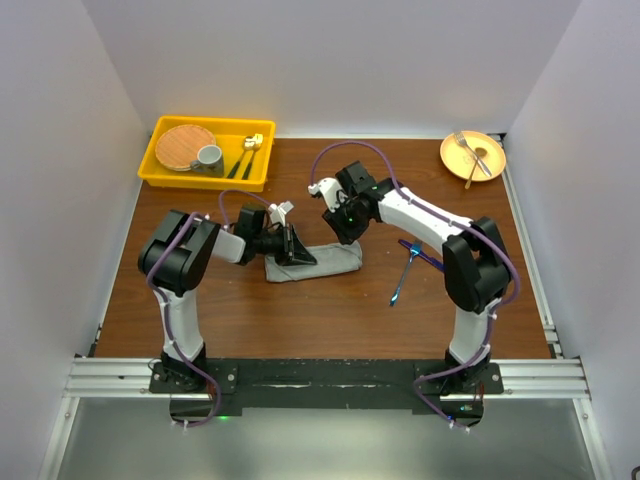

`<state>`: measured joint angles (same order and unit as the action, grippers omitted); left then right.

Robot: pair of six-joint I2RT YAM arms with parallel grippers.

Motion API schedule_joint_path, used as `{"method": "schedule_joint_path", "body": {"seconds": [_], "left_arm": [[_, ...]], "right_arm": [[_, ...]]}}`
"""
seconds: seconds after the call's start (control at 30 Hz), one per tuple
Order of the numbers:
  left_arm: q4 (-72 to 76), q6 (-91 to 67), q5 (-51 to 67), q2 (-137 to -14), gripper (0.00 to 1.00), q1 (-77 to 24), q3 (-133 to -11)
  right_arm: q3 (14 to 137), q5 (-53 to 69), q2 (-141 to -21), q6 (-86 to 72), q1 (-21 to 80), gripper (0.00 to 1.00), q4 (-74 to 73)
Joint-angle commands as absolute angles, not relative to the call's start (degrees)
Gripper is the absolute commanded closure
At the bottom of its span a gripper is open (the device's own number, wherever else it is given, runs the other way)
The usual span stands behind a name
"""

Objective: Fold the napkin into a case and place the utensils inside

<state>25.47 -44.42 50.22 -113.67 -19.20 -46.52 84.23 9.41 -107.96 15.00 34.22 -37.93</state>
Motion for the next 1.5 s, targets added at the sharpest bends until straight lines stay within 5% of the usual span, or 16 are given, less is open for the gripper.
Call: {"method": "schedule_joint_path", "body": {"seconds": [0.0, 0.27, 0.37, 0.5, 0.67, 1.1, 1.47], "left_arm": [[22.59, -41.92, 44.30, -115.75, 0.90, -19.25, -46.85], [22.59, -41.57, 44.30, -115.75, 0.90, -19.16, -47.20], [22.41, -41.22, 44.38, -115.93, 0.91, -19.16, -47.81], [21.97, -40.87, 44.12, -116.02, 0.91, -19.16, -47.99], [21.88, -40.69, 43.95, -115.75, 0.91, -19.16, -47.81], [21.27, -40.52, 43.68, -115.58, 0.91, -19.16, -47.72], [21.09, -40.43, 43.95, -116.19, 0.92, -19.16, -48.16]], "right_arm": [[84.99, 6.42, -110.03, 16.70, 34.28, 0.66, -37.71], [85.60, 8.17, -112.32, 16.96, 34.28, 0.67, -39.72], [85.60, 10.37, -113.11, 16.09, 34.10, 0.73, -40.69], [85.43, 12.30, -113.82, 14.07, 34.19, 0.92, -40.87], [84.82, 12.66, -113.29, 13.10, 34.28, 0.96, -40.17], [86.91, 13.35, -111.18, 10.29, 32.00, 0.69, -45.96], [90.71, 29.25, -109.78, 2.91, 23.91, 0.74, -47.29]]}}
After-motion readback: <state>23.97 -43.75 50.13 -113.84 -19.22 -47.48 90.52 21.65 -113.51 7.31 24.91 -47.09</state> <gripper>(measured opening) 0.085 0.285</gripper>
